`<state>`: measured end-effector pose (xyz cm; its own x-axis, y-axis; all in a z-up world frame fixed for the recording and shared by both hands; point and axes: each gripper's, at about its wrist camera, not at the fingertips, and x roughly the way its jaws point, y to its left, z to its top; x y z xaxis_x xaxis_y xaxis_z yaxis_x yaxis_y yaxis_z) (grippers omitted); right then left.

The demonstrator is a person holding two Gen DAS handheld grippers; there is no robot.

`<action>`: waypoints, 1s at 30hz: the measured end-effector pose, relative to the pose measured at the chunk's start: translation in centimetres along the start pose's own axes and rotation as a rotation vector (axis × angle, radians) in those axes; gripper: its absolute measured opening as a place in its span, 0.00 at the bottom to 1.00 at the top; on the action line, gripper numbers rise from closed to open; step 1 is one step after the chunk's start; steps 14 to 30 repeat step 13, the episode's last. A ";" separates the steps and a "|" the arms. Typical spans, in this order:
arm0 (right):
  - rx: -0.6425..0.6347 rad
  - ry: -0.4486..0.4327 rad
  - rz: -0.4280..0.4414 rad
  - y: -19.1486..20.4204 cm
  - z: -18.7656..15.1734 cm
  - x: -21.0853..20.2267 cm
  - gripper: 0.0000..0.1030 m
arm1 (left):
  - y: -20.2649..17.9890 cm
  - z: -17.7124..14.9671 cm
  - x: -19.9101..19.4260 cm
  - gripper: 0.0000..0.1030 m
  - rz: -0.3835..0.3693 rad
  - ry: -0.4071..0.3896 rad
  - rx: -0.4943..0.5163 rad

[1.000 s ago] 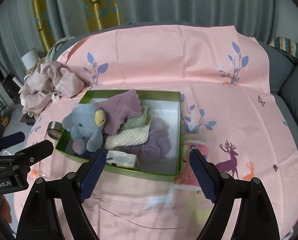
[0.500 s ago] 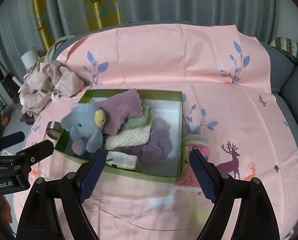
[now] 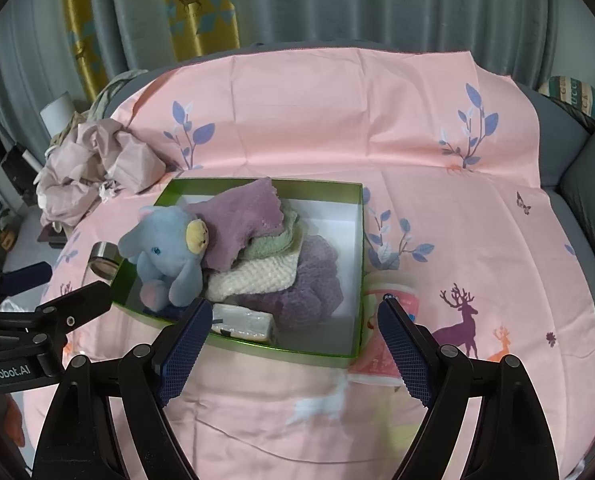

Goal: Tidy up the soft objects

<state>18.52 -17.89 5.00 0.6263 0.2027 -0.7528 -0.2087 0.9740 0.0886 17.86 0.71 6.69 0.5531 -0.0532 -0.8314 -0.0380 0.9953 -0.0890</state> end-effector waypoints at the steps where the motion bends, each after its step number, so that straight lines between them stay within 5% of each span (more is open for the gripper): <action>1: 0.000 0.000 0.001 0.0 0.0 0.0 0.84 | 0.0 0.0 0.0 0.99 -0.001 -0.001 0.000; 30: 0.002 0.006 0.000 -0.1 0.0 0.7 0.84 | 0.2 0.2 0.6 0.99 0.008 -0.016 -0.001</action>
